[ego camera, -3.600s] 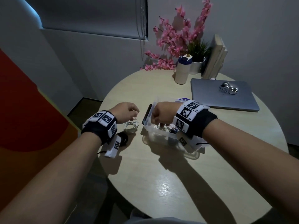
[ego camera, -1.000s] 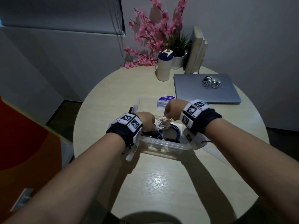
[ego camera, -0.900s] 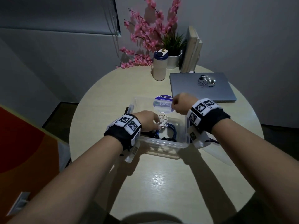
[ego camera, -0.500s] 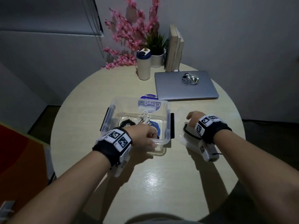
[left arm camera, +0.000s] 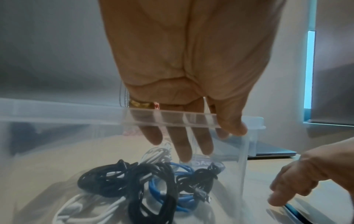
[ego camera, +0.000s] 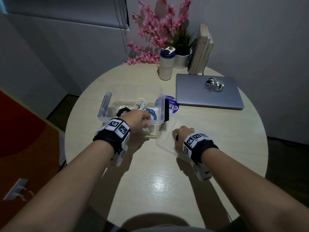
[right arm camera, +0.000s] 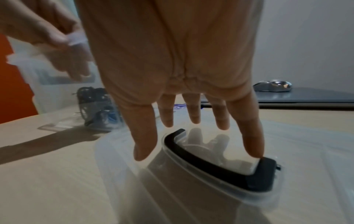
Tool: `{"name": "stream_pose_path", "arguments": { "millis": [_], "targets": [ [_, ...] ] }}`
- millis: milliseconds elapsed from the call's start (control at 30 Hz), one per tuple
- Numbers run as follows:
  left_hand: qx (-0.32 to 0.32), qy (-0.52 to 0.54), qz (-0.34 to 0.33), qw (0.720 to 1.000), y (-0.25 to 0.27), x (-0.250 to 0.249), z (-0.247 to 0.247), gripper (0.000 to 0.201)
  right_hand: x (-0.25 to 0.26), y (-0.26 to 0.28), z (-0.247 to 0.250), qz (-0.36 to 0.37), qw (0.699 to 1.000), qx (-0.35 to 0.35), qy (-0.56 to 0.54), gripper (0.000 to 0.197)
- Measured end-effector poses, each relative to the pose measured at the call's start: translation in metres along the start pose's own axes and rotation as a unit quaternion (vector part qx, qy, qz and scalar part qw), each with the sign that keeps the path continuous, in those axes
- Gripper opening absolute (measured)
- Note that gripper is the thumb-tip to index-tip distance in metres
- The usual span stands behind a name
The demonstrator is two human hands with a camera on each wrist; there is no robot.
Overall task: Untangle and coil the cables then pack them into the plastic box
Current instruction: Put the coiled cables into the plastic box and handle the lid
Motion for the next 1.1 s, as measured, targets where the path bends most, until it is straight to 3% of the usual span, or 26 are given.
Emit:
{"name": "stream_pose_path", "arguments": {
  "millis": [167, 233, 300, 333, 400, 467, 567, 633, 767, 833, 900, 967, 1100],
  "targets": [
    [-0.096, -0.002, 0.025, 0.995, -0.002, 0.016, -0.002, 0.023, 0.016, -0.012, -0.005, 0.001, 0.997, -0.010, -0.081, 0.027],
    [-0.188, -0.015, 0.022, 0.982, 0.005, 0.019, -0.008, 0.032, 0.013, -0.015, -0.002, -0.016, 0.992, -0.033, -0.122, 0.022],
    [-0.292, -0.011, 0.015, 0.956, 0.017, 0.018, -0.014, 0.023, 0.007, -0.017, 0.000, -0.058, 0.992, -0.059, -0.098, 0.031],
    [-0.314, -0.002, 0.011, 0.949, 0.023, 0.016, -0.020, 0.018, 0.001, -0.019, 0.000, -0.090, 0.990, -0.078, -0.079, 0.038],
    [-0.263, 0.032, 0.030, 0.964, 0.028, 0.012, -0.037, 0.018, -0.012, -0.019, -0.001, -0.156, 0.981, -0.092, -0.067, 0.050],
    [-0.148, 0.044, 0.077, 0.985, 0.024, 0.008, -0.056, 0.018, -0.021, -0.010, -0.003, -0.175, 0.981, -0.062, -0.052, 0.051],
    [0.028, 0.041, 0.130, 0.990, 0.013, 0.004, -0.085, 0.031, -0.025, -0.001, 0.000, -0.124, 0.992, 0.001, 0.006, 0.036],
    [0.081, 0.086, 0.159, 0.980, 0.008, -0.001, -0.097, 0.035, -0.023, 0.002, 0.000, -0.089, 0.995, 0.014, 0.041, 0.033],
    [0.065, 0.263, 0.235, 0.934, 0.006, -0.009, -0.109, 0.027, -0.021, 0.007, 0.002, -0.071, 0.996, 0.021, 0.057, 0.029],
    [0.064, 0.326, 0.268, 0.904, 0.008, -0.008, -0.112, 0.028, -0.025, 0.003, 0.000, -0.103, 0.994, 0.018, 0.031, 0.022],
    [0.062, 0.355, 0.274, 0.892, 0.011, -0.005, -0.116, 0.024, -0.021, -0.004, -0.002, -0.132, 0.991, 0.029, 0.017, 0.027],
    [0.097, 0.298, 0.265, 0.912, 0.013, -0.007, -0.123, 0.022, -0.029, -0.024, -0.012, -0.131, 0.990, 0.038, 0.019, 0.045],
    [0.028, 0.173, 0.262, 0.949, 0.016, -0.012, -0.134, 0.028, -0.025, -0.010, 0.001, -0.136, 0.989, 0.059, -0.002, 0.022]
  ]
}}
Point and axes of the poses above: each hand's wrist, its own y-axis away from the middle knuckle, its own z-axis out of the back of the hand, x = y × z, the point moved 2 cm from there along -y, towards the middle knuckle, and after that the axes turned 5 degrees about -y, right-handed, at the moved point
